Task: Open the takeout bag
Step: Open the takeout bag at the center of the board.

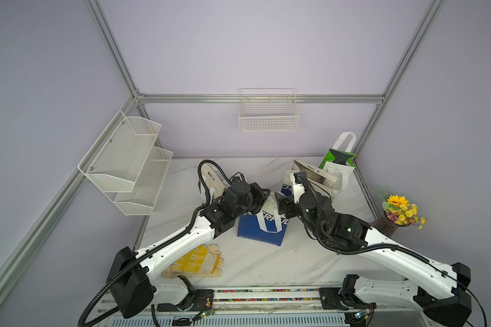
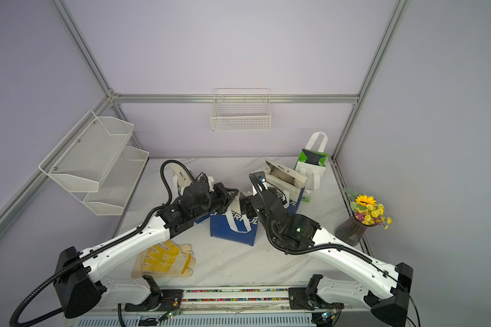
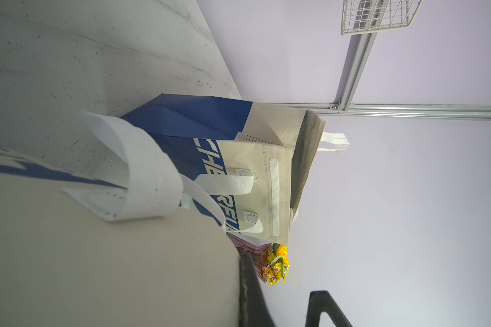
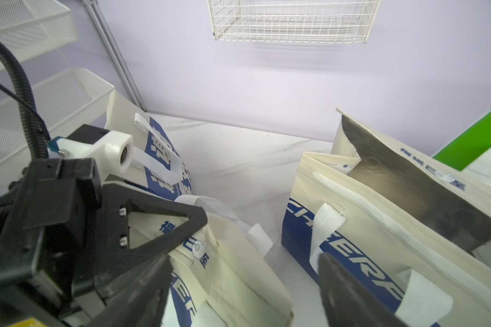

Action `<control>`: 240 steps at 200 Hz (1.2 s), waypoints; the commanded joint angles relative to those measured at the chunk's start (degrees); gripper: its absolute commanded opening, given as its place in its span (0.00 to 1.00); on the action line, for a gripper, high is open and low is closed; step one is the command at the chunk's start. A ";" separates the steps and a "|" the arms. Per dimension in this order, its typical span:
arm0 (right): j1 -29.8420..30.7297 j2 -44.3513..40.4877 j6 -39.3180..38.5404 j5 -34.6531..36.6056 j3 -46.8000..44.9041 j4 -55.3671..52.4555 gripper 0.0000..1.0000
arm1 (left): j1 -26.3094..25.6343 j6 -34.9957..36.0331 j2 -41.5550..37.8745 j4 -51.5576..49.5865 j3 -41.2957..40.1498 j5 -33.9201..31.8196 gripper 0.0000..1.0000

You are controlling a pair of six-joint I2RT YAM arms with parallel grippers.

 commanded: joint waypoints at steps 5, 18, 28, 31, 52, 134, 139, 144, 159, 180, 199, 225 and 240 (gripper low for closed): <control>4.63 0.56 -2.35 3.85 -4.00 5.22 0.97 | -0.25 0.41 -2.06 1.11 3.94 -0.48 0.00; 5.79 0.76 -1.88 5.18 -5.69 7.22 0.97 | -0.31 0.22 -2.53 2.07 3.64 -0.41 0.00; 5.86 1.09 -1.49 5.76 -6.93 8.43 0.97 | -0.31 0.06 -2.98 2.56 3.28 -0.60 0.00; 5.86 1.32 -1.29 6.24 -7.13 8.76 0.97 | -0.27 0.07 -3.12 2.68 3.27 -0.60 0.00; 5.86 3.51 1.21 11.74 -7.46 8.28 0.97 | -0.30 0.04 -3.85 2.75 3.33 -0.38 0.00; -7.98 9.41 13.17 2.71 -10.76 8.00 0.81 | -0.31 -3.45 -9.80 2.47 3.91 2.59 0.00; -8.17 9.47 13.44 2.04 -11.14 8.09 0.81 | -0.27 -3.82 -10.20 2.48 3.86 2.69 0.00; -8.55 9.62 13.71 1.18 -11.37 8.12 0.80 | -0.25 -4.06 -10.59 2.55 3.62 2.73 0.00; -9.07 8.68 13.82 -1.11 -11.42 7.29 0.81 | -0.31 -4.33 -11.36 1.94 3.40 2.35 0.00; -7.07 3.48 10.20 -1.47 -8.39 1.31 0.85 | 0.02 -4.52 -11.74 0.44 2.89 1.33 0.00; 1.38 -0.28 8.50 5.18 -1.31 -9.98 0.90 | 0.79 -4.97 -11.05 0.39 2.42 1.78 0.00; 8.11 5.08 7.93 6.22 11.45 -26.54 0.97 | 1.92 -5.81 -9.19 1.52 2.51 3.46 0.00; 11.65 9.43 7.10 8.97 17.03 -32.62 0.97 | 2.66 -6.30 -8.18 2.37 2.80 4.49 0.00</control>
